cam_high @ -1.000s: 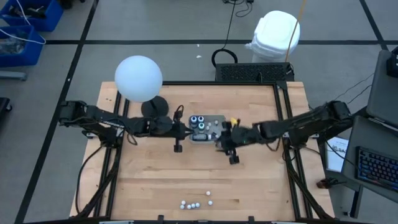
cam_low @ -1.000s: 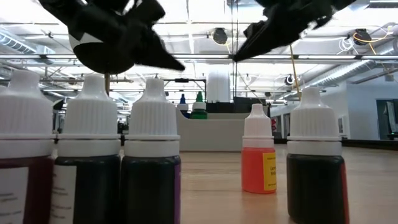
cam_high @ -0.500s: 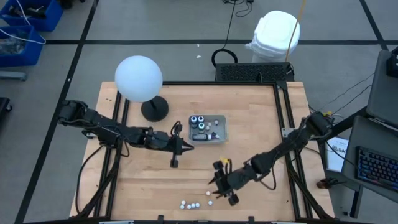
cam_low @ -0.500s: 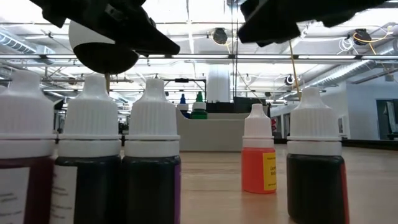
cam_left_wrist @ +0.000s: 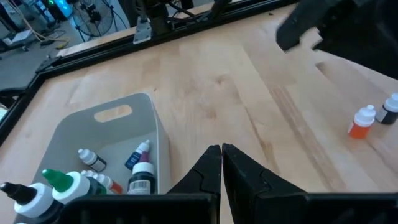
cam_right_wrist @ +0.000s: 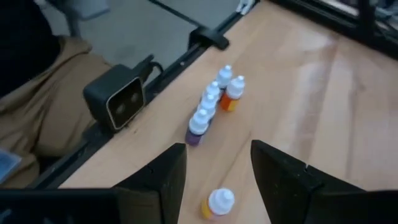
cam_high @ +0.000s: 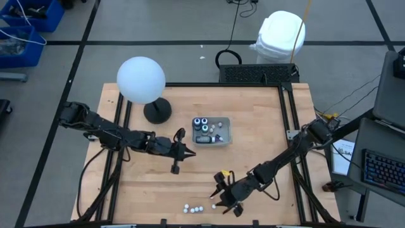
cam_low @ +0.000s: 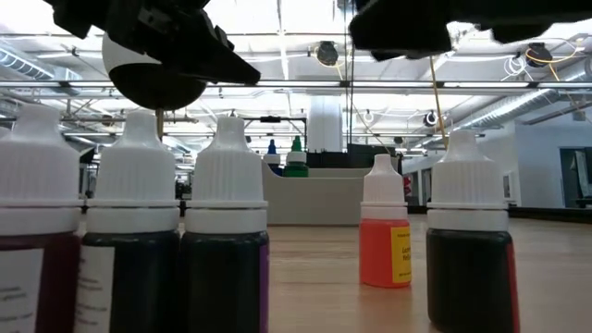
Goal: Pick & Place food coloring
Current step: Put the small red food coloring bottle into the gray bin
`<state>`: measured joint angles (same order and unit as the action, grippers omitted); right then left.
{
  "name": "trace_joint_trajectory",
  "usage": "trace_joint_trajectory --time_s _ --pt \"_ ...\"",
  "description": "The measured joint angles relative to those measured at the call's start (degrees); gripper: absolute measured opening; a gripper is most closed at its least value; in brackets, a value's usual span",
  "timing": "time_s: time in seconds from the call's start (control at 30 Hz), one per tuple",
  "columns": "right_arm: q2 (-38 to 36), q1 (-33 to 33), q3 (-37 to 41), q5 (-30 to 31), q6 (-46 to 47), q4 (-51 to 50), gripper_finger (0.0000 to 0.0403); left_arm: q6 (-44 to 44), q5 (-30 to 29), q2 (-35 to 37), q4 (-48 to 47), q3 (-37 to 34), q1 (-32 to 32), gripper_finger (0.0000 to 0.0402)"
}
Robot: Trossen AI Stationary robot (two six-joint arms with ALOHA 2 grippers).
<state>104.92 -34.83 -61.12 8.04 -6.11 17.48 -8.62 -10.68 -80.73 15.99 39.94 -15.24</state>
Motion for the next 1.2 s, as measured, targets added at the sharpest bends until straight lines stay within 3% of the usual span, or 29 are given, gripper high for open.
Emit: trace_joint_trajectory --time_s 0.17,0.8,1.2 --pt "1.75 -0.05 0.0 -3.8 0.42 0.74 0.0167 -0.05 -0.04 0.0 -1.22 0.0 0.62 0.0024" --pt "4.4 -1.13 0.0 -3.62 2.18 6.24 0.0166 1.48 -4.4 0.0 -1.25 0.0 0.63 0.0024" --pt "5.94 -4.63 0.0 6.7 2.76 7.78 0.0166 5.4 -4.34 0.0 -3.23 0.0 0.44 0.0024"
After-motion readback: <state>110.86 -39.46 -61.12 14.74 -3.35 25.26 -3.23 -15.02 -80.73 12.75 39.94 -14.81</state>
